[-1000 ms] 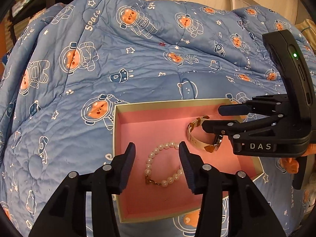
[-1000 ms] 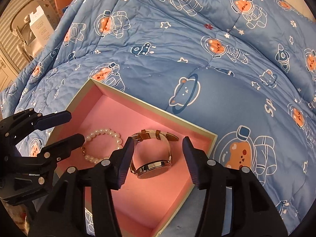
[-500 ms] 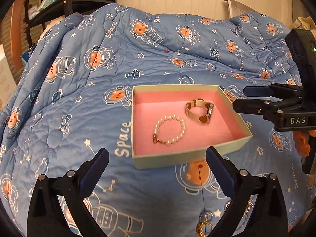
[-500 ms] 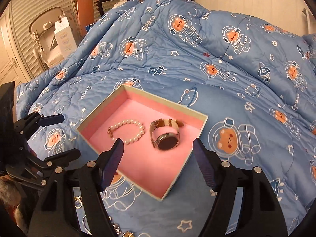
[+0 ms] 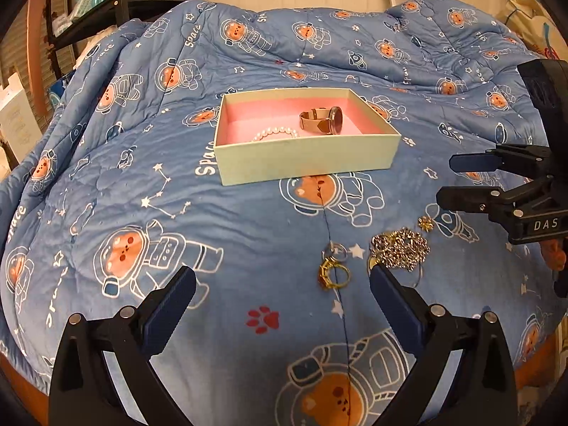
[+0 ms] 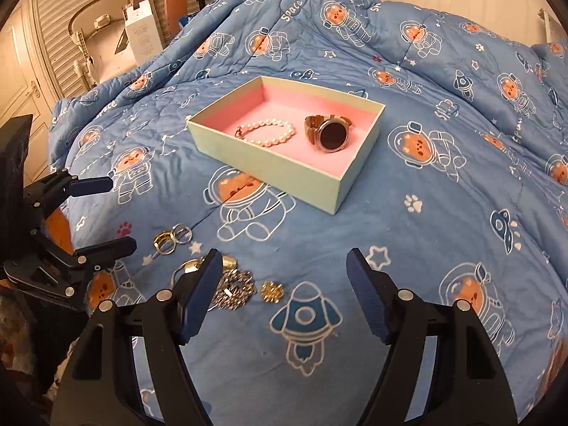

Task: Organize jewelry
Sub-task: 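Open both tools and move them back toward the remaining jewelry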

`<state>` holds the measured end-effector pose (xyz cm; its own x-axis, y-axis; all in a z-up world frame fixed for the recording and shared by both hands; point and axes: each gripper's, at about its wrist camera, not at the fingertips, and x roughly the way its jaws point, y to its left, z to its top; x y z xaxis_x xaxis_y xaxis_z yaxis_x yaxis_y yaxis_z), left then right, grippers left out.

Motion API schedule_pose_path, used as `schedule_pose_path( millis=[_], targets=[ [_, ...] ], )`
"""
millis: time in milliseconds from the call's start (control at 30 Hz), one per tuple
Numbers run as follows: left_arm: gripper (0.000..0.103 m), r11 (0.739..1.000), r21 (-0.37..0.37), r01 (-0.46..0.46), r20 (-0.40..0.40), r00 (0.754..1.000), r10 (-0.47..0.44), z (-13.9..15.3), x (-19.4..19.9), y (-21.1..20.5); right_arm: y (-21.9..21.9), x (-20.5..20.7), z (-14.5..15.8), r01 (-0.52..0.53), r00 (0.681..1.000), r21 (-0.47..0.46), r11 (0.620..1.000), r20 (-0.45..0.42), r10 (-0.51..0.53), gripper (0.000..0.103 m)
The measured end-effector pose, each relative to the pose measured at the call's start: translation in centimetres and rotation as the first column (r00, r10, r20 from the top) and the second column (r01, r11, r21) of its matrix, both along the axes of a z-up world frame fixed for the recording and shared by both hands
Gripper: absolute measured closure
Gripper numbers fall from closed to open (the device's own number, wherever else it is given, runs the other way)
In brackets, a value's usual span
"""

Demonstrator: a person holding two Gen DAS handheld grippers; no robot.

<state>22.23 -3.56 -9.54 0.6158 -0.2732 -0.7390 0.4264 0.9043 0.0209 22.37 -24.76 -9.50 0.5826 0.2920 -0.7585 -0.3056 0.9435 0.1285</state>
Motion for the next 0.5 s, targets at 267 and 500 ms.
schedule_pose_path(
  millis=[267,500],
  targets=[
    [0.013,0.996,-0.067,-0.050,-0.038,0.998,0.048,-0.8,-2.0,0.5,0.8,-3.1,-1.2,-0.034,0.997,0.055,0.998,-0.068,0.038,0.047],
    [0.023,0.997,-0.063,-0.051,-0.055,0.997,0.048,-1.5,-2.6,0.2,0.4,-3.4,-2.2,-0.002,0.996,0.093,0.996,-0.093,0.011,0.058]
  ],
)
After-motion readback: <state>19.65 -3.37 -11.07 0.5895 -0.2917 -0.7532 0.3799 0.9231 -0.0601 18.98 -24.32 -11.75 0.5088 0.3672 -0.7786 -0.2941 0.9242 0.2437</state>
